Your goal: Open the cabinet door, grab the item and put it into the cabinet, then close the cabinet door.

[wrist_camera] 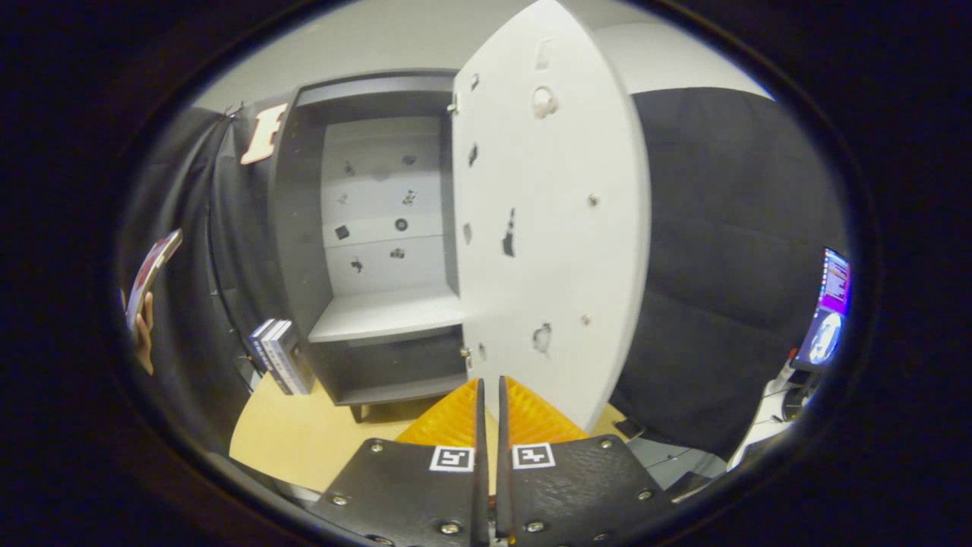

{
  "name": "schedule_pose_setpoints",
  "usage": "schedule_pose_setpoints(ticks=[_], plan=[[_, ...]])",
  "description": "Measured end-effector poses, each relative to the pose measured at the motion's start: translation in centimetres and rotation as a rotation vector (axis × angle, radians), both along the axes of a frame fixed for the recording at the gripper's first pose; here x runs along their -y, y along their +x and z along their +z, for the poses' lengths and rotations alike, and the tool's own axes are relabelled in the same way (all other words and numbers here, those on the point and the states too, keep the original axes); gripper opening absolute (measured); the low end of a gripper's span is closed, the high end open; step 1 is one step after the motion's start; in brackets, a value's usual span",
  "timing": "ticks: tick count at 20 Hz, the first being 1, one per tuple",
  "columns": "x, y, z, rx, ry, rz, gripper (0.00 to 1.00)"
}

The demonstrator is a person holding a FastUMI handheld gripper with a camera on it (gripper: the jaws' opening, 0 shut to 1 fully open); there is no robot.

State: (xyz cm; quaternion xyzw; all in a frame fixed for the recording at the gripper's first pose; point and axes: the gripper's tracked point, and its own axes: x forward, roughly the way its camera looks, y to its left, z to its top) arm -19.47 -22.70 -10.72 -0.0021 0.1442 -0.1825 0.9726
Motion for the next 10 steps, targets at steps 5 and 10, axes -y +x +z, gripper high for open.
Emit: schedule_pose_setpoints(ticks=[5,10], plan=[[-4.9,3.3,-6.3,-0.1,0.016,0.093,0.04],[-7.5,5.4,-14.1,-0.269,0.023,0.187,0.15]])
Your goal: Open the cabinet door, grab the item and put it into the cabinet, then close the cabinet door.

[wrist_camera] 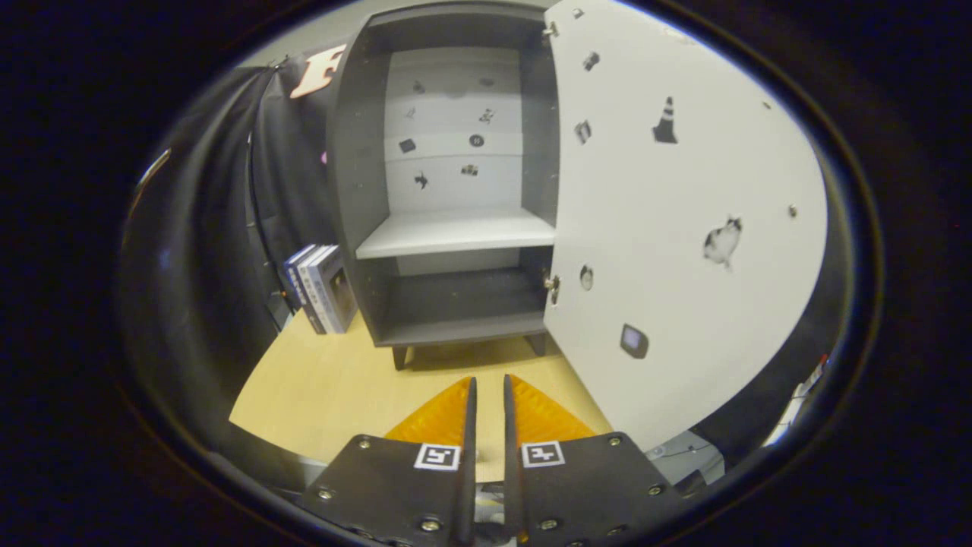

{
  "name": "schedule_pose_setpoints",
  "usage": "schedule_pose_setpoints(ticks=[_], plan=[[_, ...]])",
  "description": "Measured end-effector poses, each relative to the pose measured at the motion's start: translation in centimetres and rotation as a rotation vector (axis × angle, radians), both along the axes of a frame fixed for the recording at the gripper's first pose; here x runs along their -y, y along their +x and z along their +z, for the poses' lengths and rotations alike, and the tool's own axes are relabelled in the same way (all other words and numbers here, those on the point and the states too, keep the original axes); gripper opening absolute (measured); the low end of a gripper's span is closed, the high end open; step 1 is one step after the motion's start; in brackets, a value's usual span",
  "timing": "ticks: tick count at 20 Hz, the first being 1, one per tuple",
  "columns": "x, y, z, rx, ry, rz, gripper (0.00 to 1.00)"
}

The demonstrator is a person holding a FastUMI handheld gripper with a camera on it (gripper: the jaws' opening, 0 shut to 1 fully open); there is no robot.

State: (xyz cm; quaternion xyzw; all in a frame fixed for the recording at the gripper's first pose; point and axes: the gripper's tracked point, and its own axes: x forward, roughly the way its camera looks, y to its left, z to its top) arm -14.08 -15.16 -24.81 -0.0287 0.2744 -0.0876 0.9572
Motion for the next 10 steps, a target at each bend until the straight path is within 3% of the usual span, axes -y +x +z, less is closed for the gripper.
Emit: schedule_pose_setpoints(ticks=[3,10], plan=[[-0.8,0.7,-4.7,-0.11,0.031,0.054,0.26],[-1.0,1.5,-14.5,-0.357,0.046,0.203,0.26]])
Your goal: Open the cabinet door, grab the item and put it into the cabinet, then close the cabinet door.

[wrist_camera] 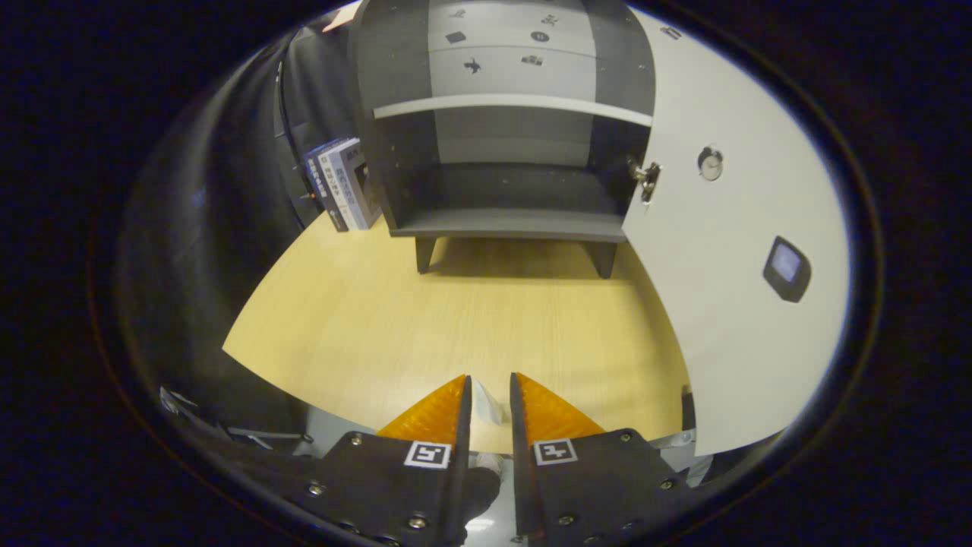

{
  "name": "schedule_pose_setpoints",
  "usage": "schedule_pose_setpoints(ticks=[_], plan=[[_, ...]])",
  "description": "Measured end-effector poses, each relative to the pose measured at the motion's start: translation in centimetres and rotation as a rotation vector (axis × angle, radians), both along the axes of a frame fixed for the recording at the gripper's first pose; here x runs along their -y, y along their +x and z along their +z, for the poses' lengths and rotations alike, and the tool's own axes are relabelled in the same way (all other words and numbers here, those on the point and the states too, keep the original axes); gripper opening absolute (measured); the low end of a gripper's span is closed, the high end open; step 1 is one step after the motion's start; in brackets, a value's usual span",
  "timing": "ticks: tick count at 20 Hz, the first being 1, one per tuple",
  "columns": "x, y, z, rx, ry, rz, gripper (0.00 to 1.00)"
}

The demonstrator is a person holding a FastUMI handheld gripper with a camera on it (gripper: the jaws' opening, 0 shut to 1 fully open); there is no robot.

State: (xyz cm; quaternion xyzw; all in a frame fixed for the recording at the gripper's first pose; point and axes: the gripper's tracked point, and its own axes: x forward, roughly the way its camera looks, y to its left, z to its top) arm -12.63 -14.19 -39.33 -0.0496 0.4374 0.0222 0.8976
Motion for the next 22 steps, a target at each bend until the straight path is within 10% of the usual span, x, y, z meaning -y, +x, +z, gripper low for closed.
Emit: schedule_pose_setpoints(ticks=[10,16,22], plan=[[0.1,-0.6,-8.2,-0.188,0.001,0.125,0.26],[1.2,0.6,-7.4,-0.162,-0.008,0.054,0.04],[1.8,2.1,-1.8,-0.114,0.008,-0.001,0.04]])
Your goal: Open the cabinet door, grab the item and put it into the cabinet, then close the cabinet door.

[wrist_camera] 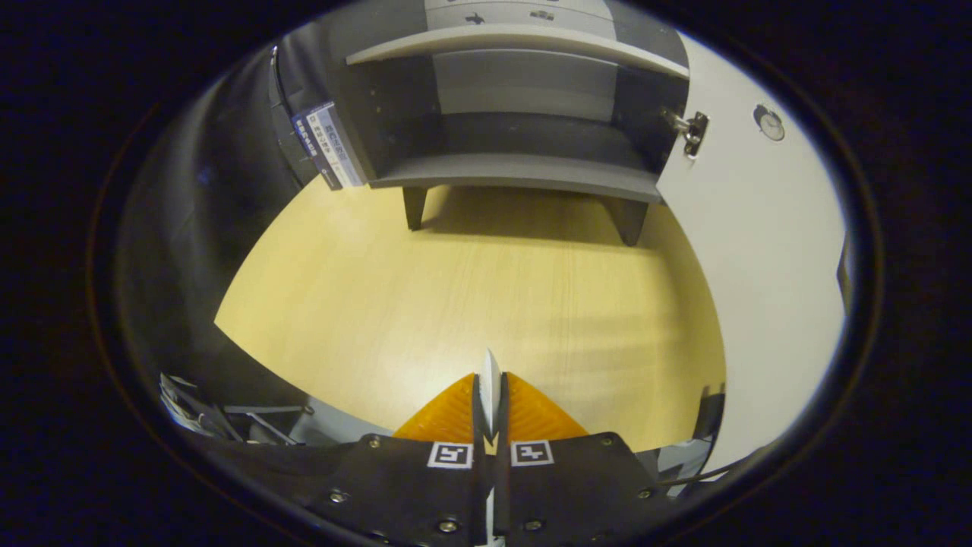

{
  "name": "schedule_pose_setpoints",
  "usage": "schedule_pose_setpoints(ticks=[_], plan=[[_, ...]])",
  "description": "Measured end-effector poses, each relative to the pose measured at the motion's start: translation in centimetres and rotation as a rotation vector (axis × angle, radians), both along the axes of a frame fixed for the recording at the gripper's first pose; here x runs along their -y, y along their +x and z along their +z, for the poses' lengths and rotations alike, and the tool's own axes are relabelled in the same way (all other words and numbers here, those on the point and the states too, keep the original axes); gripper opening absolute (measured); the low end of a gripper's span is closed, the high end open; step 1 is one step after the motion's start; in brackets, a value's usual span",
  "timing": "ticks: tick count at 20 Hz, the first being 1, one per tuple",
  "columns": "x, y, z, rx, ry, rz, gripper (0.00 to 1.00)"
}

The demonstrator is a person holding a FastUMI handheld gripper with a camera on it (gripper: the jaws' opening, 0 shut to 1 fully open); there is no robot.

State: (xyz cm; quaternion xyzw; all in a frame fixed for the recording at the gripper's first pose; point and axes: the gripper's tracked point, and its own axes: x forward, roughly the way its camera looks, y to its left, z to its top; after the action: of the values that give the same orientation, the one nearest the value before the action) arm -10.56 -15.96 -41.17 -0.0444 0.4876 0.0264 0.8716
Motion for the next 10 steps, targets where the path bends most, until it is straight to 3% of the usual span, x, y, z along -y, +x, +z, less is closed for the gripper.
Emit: schedule_pose_setpoints(ticks=[5,10], plan=[[0.3,3.3,8.5,0.081,-0.005,-0.029,0.04],[0.0,8.5,18.9,0.243,-0.033,0.007,0.04]])
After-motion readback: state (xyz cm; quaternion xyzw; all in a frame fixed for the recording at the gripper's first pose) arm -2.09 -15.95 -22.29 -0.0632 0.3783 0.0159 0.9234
